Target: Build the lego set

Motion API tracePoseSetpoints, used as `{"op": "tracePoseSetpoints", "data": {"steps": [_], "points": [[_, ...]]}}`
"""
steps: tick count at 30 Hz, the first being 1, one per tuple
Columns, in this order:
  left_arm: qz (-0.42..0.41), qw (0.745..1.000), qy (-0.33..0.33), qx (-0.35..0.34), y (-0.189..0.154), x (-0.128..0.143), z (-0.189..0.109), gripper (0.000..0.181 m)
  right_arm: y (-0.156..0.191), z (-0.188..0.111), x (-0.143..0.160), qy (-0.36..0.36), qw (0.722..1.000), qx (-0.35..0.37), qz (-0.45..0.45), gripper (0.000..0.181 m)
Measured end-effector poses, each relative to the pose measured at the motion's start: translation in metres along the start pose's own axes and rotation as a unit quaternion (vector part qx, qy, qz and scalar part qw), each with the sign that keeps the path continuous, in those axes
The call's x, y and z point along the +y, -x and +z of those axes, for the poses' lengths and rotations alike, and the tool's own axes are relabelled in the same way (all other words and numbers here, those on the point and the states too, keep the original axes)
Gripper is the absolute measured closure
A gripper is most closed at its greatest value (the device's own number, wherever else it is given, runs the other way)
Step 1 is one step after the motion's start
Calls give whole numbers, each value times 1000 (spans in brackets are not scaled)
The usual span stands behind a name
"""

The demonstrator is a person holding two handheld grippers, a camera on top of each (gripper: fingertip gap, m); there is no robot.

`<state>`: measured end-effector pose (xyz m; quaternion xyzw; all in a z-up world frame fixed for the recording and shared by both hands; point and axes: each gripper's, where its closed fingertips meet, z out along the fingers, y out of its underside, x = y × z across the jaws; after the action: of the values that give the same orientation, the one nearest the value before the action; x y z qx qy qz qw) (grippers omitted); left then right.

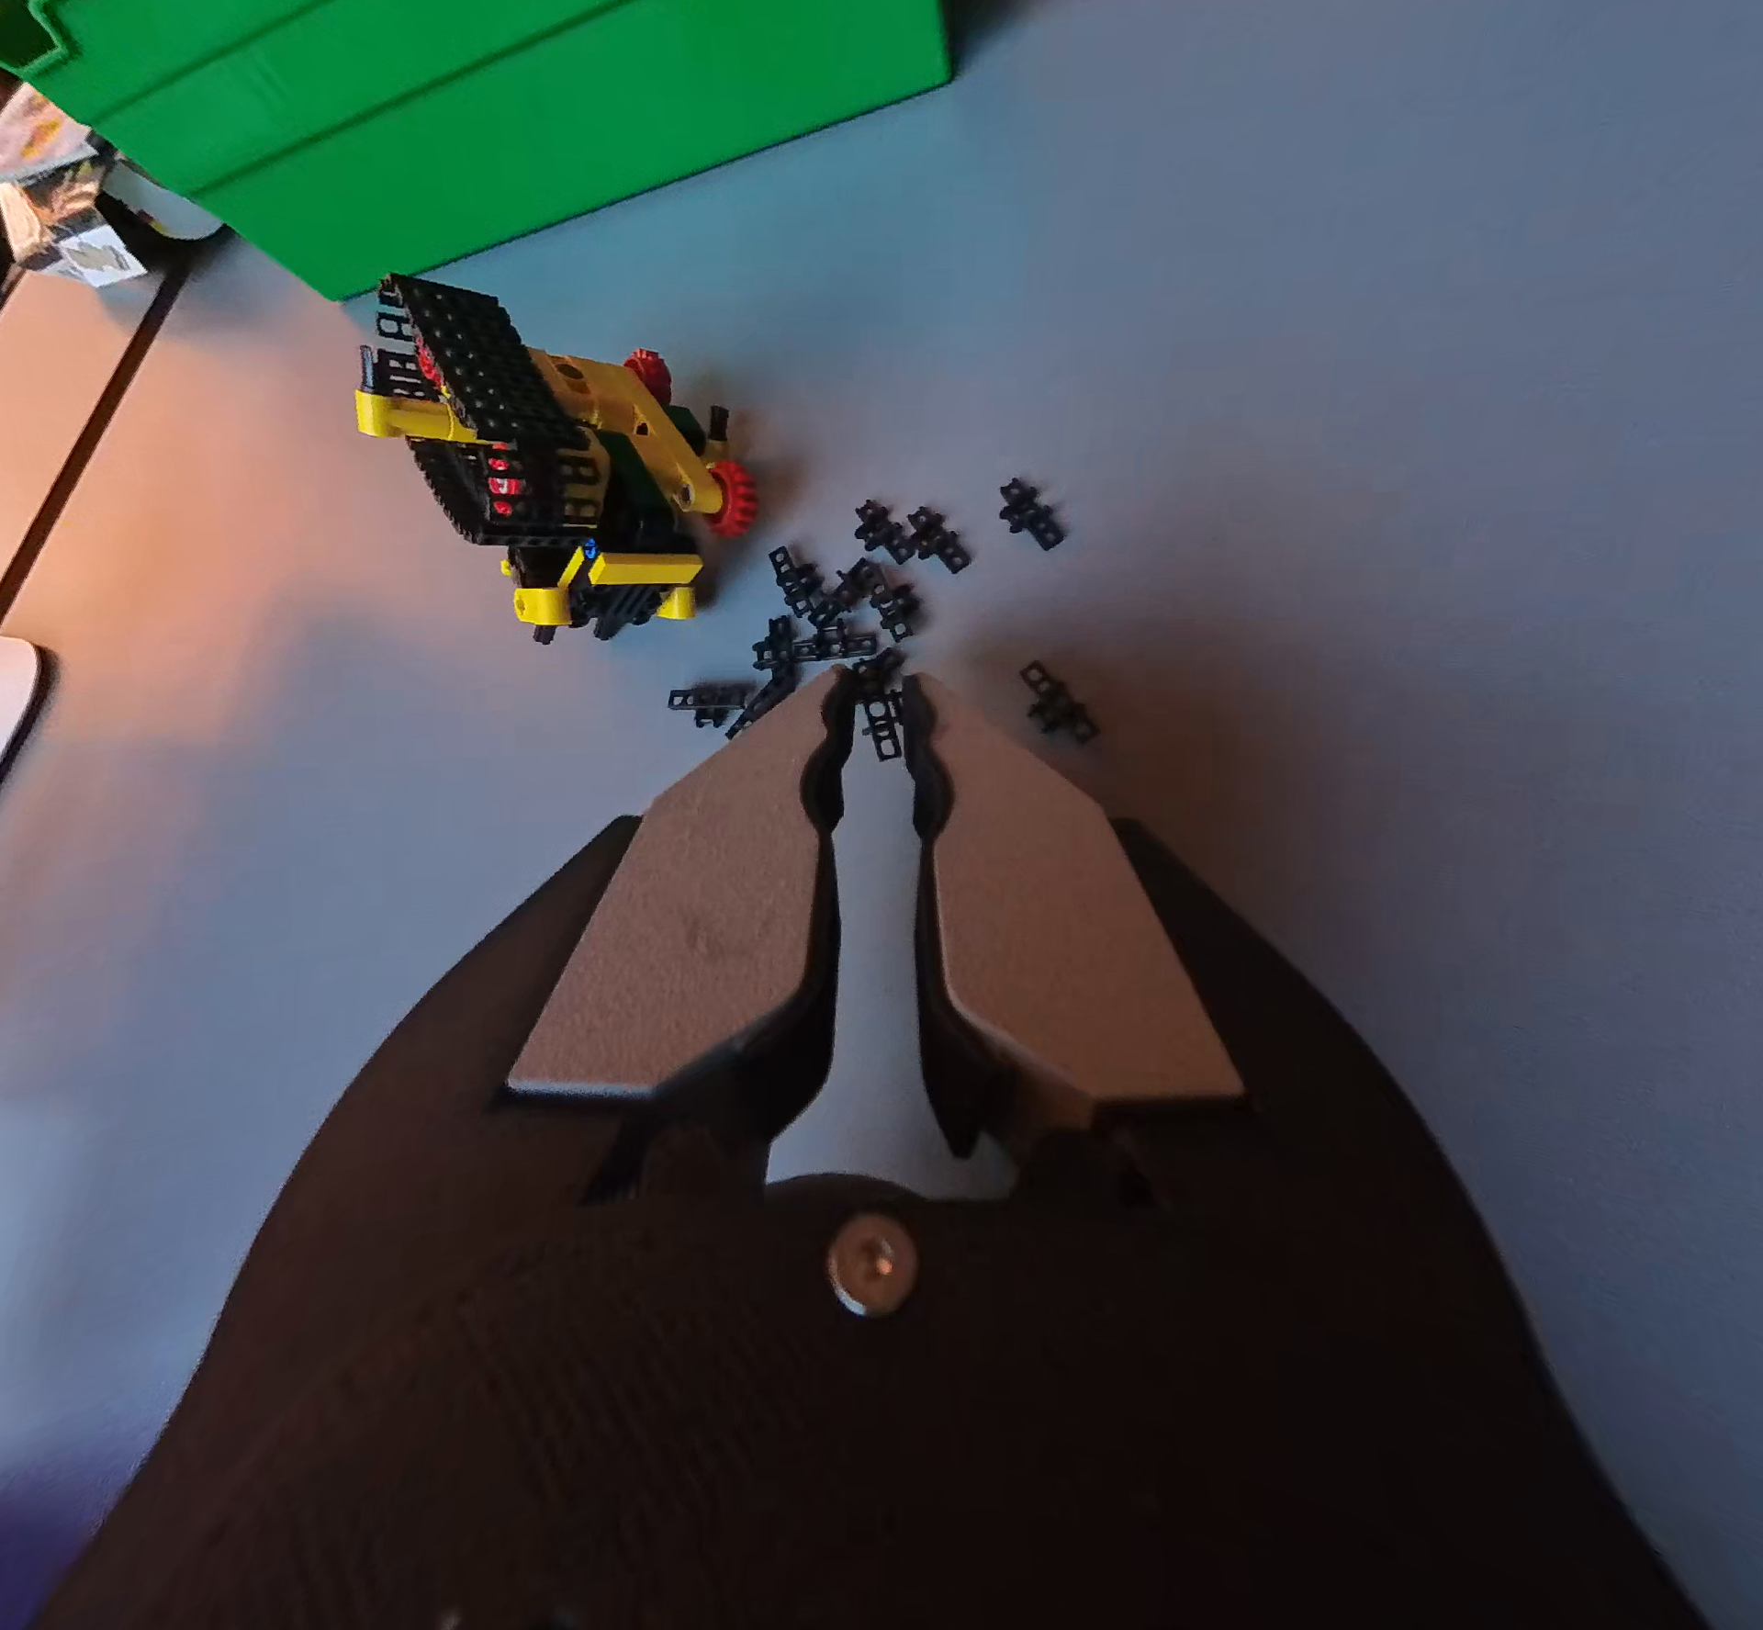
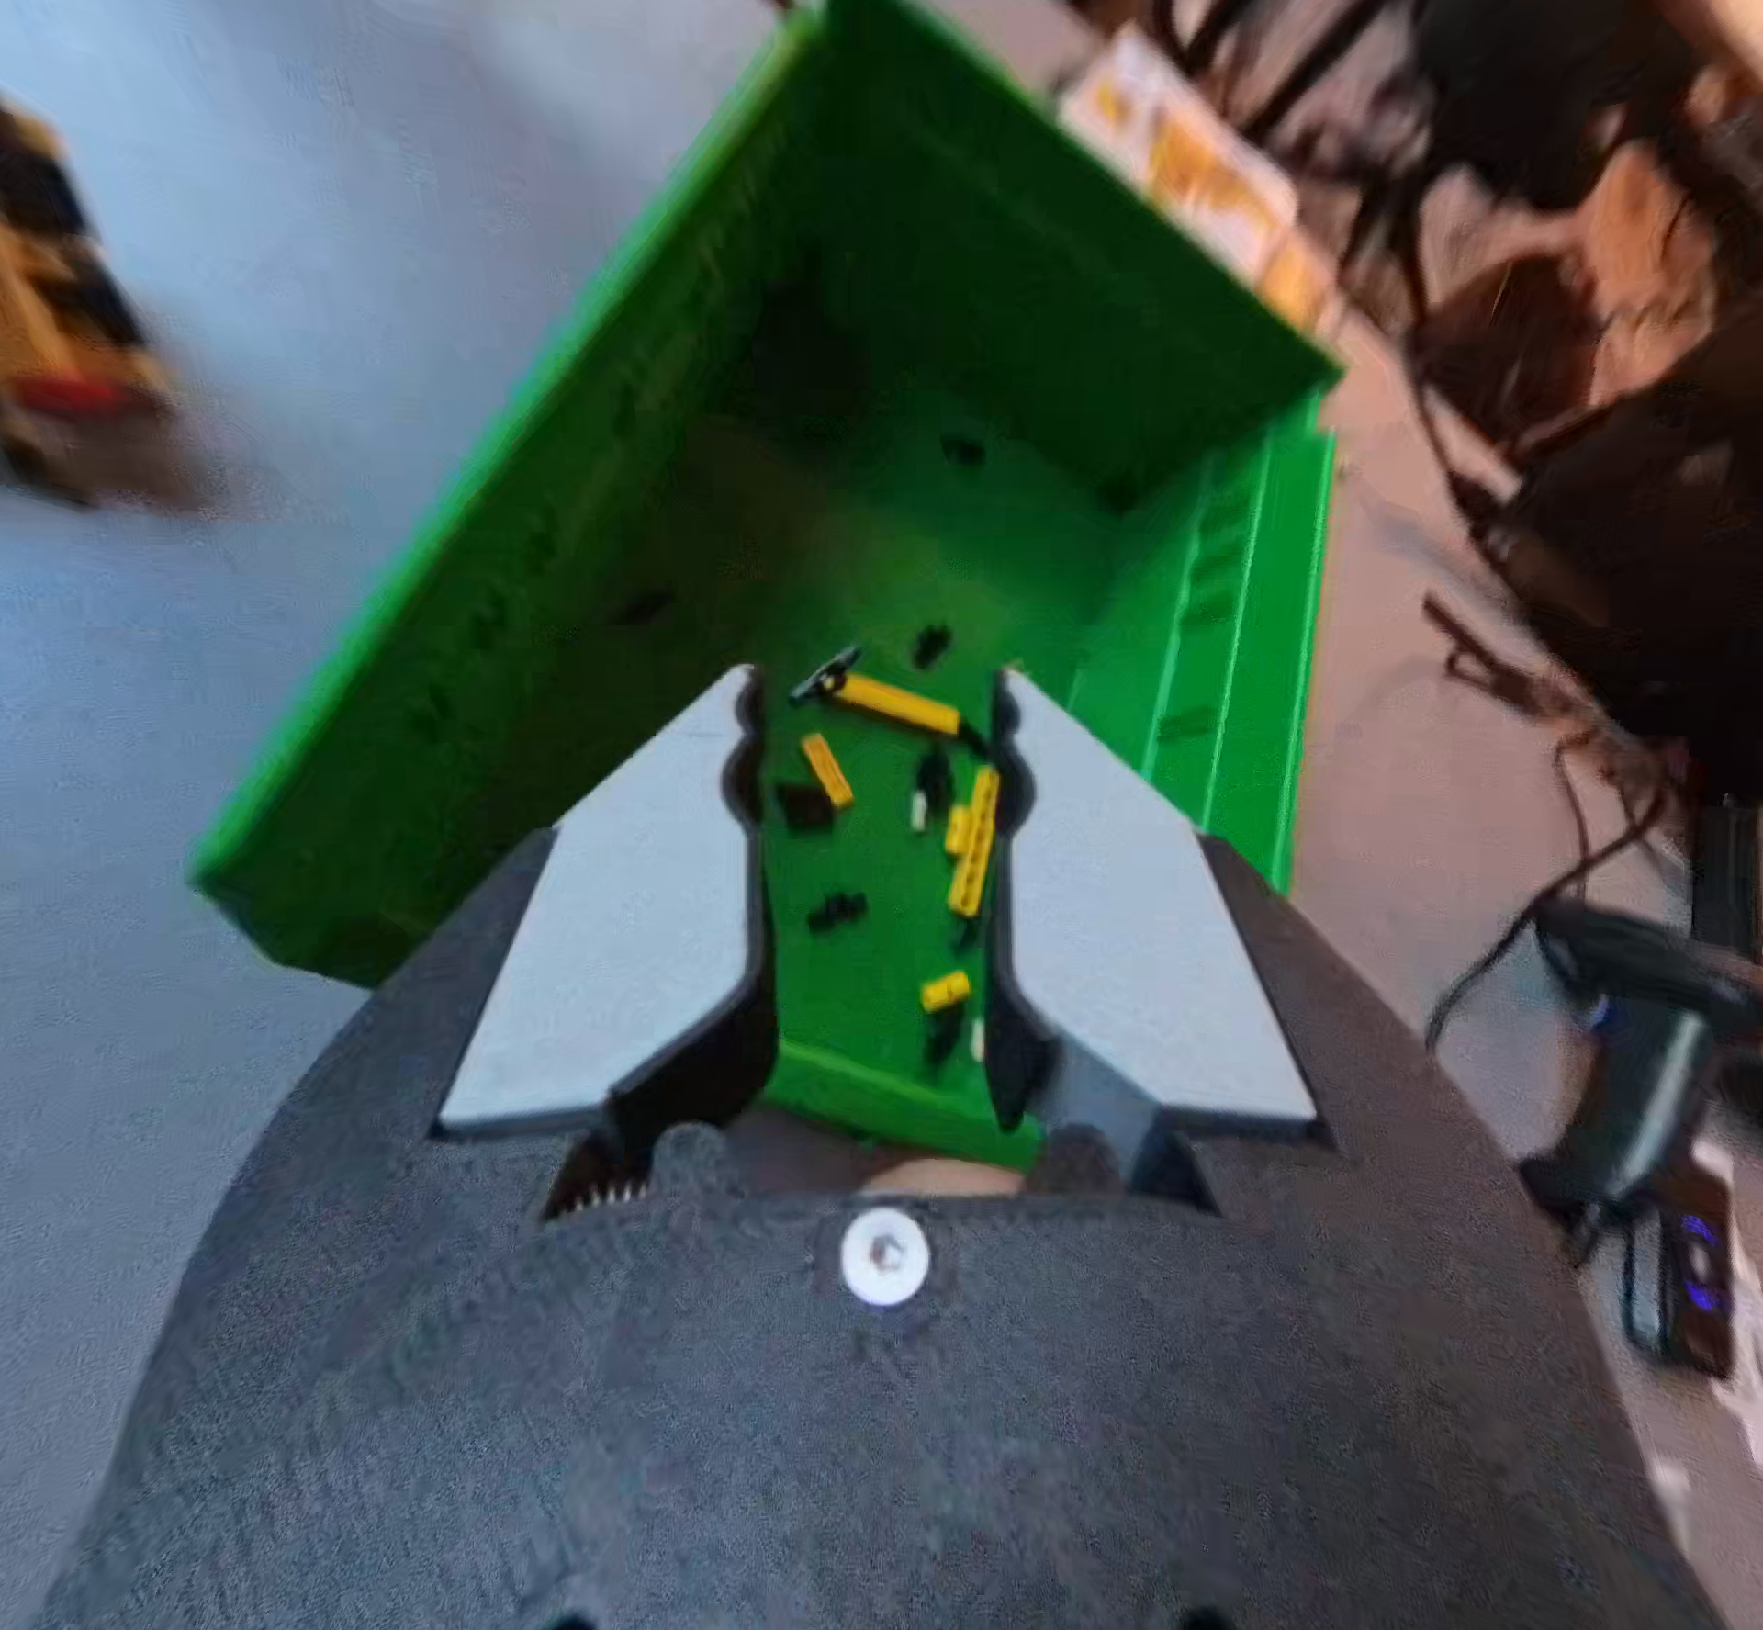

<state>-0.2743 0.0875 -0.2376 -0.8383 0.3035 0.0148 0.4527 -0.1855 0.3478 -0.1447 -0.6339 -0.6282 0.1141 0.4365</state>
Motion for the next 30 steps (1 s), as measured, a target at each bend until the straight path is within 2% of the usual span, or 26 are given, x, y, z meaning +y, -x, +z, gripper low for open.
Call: {"op": "tracePoseSetpoints", "data": {"steps": [1, 2, 3, 4, 6, 8, 11, 13, 15, 16, 20, 22, 25, 27, 30], "points": [[1, 1000, -1, -3, 1, 0, 0, 175, -7, 7, 17, 46, 999, 5, 8, 152], [2, 1000, -4, -8, 2, -1, 0, 175, -12, 8, 21, 45, 999, 13, 18, 148], [2, 1000, -11, -16, 4, -3, -1, 175, -11, 3, 12, 7, 999, 7, 32, 143], [1, 999, -24, -23, 5, -7, -3, 175, -4, -6, -1, -39, 998, -14, 50, 147], [-1, 998, -59, -25, 7, -18, -6, 175, 18, -26, -21, -87, 991, -70, 79, 141], [7, 997, -81, -11, 3, -24, -9, 176, 73, -47, -41, -117, 974, -182, 73, 136], [45, 991, -123, -13, -4, -36, -14, 176, 187, -71, -57, -151, 923, -354, 20, 139], [79, 983, -164, -14, -13, -49, -20, 176, 244, -64, -51, -137, 900, -414, 3, 156], [108, 976, -189, -14, -23, -58, -24, 175, 272, -50, -46, -118, 886, -449, 16, 162], [122, 973, -197, -22, -25, -62, -26, 175, 277, -46, -46, -113, 877, -466, 30, 160], [166, 959, -221, -54, -25, -70, -37, 175, 285, -57, -54, -118, 813, -562, 96, 166], [183, 956, -226, -44, -30, -70, -39, 175, 289, -63, -54, -113, 789, -594, 110, 156], [208, 956, -203, -47, -34, -63, -32, 175, 288, -67, -59, -123, 774, -608, 128, 158], [229, 952, -198, -50, -38, -62, -30, 175, 285, -67, -62, -128, 773, -607, 135, 166], [236, 952, -180, -73, -34, -61, -28, 175, 284, -64, -61, -127, 781, -596, 134, 167]]}}
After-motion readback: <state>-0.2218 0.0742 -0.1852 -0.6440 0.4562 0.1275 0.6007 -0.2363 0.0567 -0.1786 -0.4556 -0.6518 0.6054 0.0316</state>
